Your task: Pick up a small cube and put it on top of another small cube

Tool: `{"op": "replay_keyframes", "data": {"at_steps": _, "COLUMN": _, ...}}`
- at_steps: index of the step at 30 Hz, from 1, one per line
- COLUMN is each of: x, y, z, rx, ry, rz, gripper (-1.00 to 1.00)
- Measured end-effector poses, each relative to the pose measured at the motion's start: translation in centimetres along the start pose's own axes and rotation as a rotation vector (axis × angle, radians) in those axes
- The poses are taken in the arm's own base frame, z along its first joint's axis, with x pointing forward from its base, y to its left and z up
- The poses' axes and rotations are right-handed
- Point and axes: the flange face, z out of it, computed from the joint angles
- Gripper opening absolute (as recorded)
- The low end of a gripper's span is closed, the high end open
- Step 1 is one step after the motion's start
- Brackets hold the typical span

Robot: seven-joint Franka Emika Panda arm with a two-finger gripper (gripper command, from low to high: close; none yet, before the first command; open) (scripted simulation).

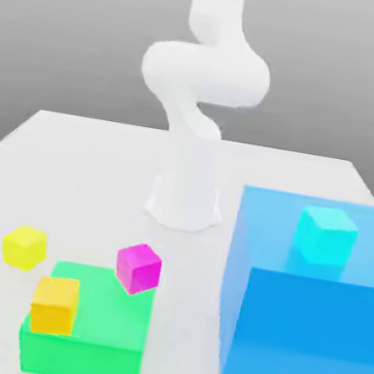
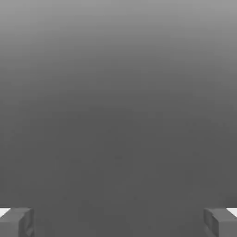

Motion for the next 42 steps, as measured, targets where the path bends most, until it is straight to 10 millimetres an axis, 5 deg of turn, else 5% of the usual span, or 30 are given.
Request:
{"op": "replay_keyframes", "data": {"at_steps": 5, "x": 3.1, "y": 7.7, "z": 10.8, "rx": -0.199, "ry": 0.006, "rz": 0.348, "gripper": 0.00}}
{"op": "replay_keyframes", "data": {"at_steps": 11, "x": 4.4, "y": 20.2, "z": 20.2, "rx": -0.412, "ry": 0.036, "rz": 0.768, "gripper": 0.00}}
{"op": "replay_keyframes", "data": {"at_steps": 17, "x": 1.9, "y": 34.1, "z": 25.6, "rx": -0.613, "ry": 0.085, "rz": 1.201, "gripper": 0.00}}
{"op": "replay_keyframes", "data": {"at_steps": 23, "x": -3.4, "y": 46.8, "z": 27.4, "rx": -0.787, "ry": 0.155, "rz": 1.630, "gripper": 0.00}}
{"op": "replay_keyframes", "data": {"at_steps": 29, "x": -6.4, "y": 49.2, "z": 32.0, "rx": -0.802, "ry": 0.147, "rz": 1.631, "gripper": 0.00}}
{"op": "replay_keyframes", "data": {"at_steps": 30, "x": -6.8, "y": 49.6, "z": 32.4, "rx": -0.802, "ry": 0.147, "rz": 1.630, "gripper": -1.00}}
{"op": "replay_keyframes", "data": {"at_steps": 37, "x": -6.7, "y": 49.6, "z": 32.4, "rx": -0.799, "ry": 0.148, "rz": 1.630, "gripper": -1.00}}
{"op": "replay_keyframes", "data": {"at_steps": 42, "x": -5.0, "y": 47.4, "z": 29.4, "rx": -0.799, "ry": 0.147, "rz": 1.631, "gripper": -1.00}}
